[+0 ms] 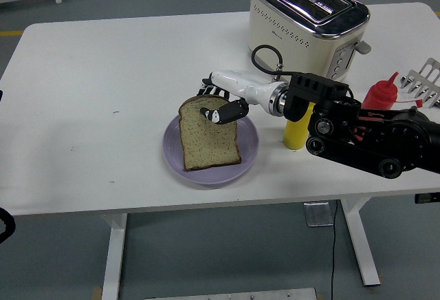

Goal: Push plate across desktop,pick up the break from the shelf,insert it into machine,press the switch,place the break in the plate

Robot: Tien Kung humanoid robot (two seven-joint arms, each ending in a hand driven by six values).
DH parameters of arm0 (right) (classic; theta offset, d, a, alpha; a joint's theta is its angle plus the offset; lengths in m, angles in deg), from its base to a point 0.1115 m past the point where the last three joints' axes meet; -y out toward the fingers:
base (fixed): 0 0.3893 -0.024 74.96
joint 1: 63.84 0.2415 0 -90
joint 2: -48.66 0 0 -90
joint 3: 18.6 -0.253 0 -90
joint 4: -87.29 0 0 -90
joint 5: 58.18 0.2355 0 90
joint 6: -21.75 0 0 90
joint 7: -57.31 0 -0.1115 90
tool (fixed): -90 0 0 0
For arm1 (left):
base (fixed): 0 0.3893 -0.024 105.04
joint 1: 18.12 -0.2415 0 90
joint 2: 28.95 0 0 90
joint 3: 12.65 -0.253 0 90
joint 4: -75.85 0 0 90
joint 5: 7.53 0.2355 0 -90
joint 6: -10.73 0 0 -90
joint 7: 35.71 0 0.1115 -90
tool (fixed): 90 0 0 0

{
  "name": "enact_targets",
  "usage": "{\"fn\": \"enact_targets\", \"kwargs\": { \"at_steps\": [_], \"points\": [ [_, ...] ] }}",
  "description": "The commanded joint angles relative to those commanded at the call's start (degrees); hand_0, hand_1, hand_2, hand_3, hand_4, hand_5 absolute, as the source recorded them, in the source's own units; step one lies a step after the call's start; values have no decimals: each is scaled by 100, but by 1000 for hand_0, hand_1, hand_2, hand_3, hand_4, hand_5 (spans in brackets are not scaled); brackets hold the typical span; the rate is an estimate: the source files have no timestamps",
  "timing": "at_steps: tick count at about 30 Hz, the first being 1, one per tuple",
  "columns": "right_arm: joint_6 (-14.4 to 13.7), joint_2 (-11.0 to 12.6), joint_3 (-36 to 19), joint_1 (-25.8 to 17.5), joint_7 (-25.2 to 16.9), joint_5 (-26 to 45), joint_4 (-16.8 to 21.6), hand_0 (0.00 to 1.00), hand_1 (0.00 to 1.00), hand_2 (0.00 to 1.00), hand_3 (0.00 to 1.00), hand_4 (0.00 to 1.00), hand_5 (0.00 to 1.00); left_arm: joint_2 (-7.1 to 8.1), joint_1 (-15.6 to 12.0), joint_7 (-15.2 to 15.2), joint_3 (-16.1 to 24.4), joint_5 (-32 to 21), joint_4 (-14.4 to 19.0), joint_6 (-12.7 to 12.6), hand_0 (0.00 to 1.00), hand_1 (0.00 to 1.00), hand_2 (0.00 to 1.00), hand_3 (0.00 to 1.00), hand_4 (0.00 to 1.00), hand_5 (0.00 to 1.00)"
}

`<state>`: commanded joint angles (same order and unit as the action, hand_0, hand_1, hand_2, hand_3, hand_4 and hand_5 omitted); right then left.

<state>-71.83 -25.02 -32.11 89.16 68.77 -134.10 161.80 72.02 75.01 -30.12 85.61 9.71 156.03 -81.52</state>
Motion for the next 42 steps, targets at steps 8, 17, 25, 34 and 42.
{"fn": "enact_targets", "kwargs": {
  "at_steps": [8,17,25,34,42],
  "points": [
    [-169,14,-155,-4,-57,-74,63,566,664,702,788,544,253,1,-3,2,7,-2,-2,-1,840,878,934,799,628,998],
    [-420,78,-299,-29,-90,-201,304,553,658,703,793,583,279,0,-1,3,-5,-4,1,-1,837,878,933,799,628,998],
    [-669,312,-861,-100,-144,-406,953,548,649,690,785,586,284,9,-15,6,-11,-6,6,1,837,878,933,799,629,998],
    [-1123,733,-2164,-416,-390,-66,1789,588,654,658,736,573,286,14,-54,9,-27,-10,5,-1,836,879,933,798,629,998],
    [-1545,1385,-3609,-1193,-931,1181,1942,713,720,751,745,532,350,31,-75,20,7,-15,20,-12,836,879,933,799,629,998]
  ]
}}
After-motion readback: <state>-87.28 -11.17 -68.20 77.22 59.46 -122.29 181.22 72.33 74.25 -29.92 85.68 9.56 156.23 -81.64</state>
